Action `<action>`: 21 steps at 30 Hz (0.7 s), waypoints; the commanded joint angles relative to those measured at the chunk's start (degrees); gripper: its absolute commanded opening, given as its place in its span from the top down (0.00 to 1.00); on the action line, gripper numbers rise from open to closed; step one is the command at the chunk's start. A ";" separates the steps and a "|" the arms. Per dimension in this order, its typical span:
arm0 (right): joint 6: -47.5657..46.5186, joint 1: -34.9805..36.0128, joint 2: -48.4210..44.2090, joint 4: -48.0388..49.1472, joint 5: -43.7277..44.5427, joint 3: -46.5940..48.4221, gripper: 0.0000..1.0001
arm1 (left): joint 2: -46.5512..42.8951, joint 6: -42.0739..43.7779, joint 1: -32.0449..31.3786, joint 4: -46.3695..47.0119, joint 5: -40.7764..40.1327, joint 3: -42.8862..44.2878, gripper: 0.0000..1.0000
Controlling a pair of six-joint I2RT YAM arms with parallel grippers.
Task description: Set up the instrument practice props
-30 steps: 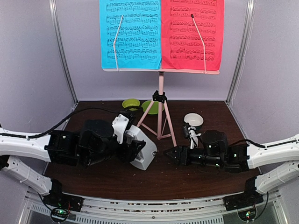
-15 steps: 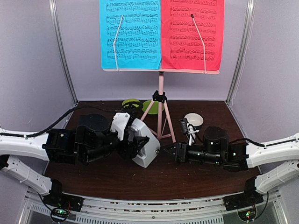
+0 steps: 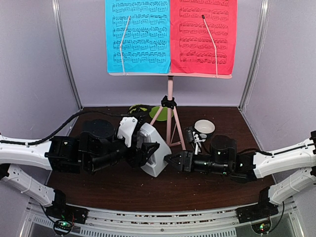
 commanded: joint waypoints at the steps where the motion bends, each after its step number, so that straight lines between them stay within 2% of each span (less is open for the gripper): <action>1: 2.49 0.22 1.56 4.29 -1.40 -0.35 0.61 | -0.59 0.33 -0.31 11.01 -1.35 2.69 1.00; 10: 3.95 0.08 1.32 4.74 1.03 -1.22 0.74 | -0.87 0.97 -0.29 12.90 -0.84 1.95 1.00; 16: 6.63 -0.22 1.63 6.38 1.53 -1.64 1.00 | -1.26 1.43 -0.23 14.27 -0.54 1.20 1.00; 21: 10.81 -0.92 1.39 10.27 2.50 -3.58 1.00 | -1.91 1.93 -0.23 14.71 -0.63 0.24 1.00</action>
